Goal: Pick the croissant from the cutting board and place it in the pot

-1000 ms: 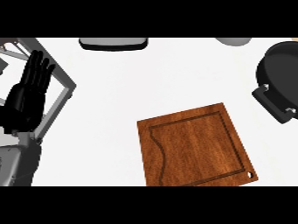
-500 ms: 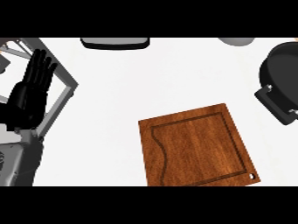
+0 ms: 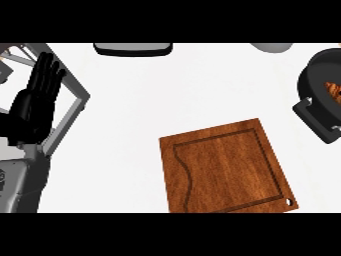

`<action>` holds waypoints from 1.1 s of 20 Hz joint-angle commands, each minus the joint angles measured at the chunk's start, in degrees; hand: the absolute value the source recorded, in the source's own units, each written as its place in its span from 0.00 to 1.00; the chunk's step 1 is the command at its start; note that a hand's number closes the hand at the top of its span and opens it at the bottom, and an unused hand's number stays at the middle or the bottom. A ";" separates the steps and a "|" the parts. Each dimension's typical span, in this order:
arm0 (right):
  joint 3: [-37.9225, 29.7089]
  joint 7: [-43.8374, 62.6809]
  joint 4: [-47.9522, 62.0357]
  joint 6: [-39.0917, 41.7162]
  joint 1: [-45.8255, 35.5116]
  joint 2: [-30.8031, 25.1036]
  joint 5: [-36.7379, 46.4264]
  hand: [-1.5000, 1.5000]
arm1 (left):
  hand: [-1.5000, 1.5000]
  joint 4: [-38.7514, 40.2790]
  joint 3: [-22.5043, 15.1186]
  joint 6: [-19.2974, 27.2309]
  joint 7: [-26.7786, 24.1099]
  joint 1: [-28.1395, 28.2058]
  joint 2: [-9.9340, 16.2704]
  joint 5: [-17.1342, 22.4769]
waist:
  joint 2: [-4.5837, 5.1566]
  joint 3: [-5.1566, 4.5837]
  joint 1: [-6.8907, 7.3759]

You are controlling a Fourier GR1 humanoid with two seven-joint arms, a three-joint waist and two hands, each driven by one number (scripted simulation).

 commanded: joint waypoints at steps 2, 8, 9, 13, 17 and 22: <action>-4.46 -9.10 -2.81 -4.38 0.30 0.99 -7.02 0.00 | 0.50 -0.77 -0.46 1.12 2.46 -1.19 -0.37 -0.52 | -0.29 -0.02 -0.67; -10.93 -7.75 -5.43 -6.63 -3.17 2.05 -15.64 0.00 | 0.50 -0.36 0.38 0.43 0.00 0.64 -0.28 -0.32 | -0.38 -0.07 -0.83; -12.33 -9.58 -6.33 -6.67 -1.17 1.03 -17.35 0.00 | 0.50 -1.01 0.46 0.37 1.32 0.19 0.39 -0.38 | -0.44 -0.06 -1.06; -16.39 -15.96 -10.20 -4.54 4.22 0.75 -24.30 0.00 | 0.50 -0.07 -0.83 1.13 -3.79 4.68 -2.30 -2.09 | -0.54 -0.10 -1.71; -18.13 -18.74 -15.96 -2.96 10.22 0.94 -29.04 0.00 | 0.50 -2.08 0.68 0.39 1.40 1.62 -0.31 -0.17 | -0.58 -0.11 -1.73; -21.73 -20.99 -24.12 1.14 18.42 1.40 -35.96 0.00 | 0.50 -2.90 2.25 -2.16 0.57 3.91 1.42 1.29 | -0.69 -0.15 -1.77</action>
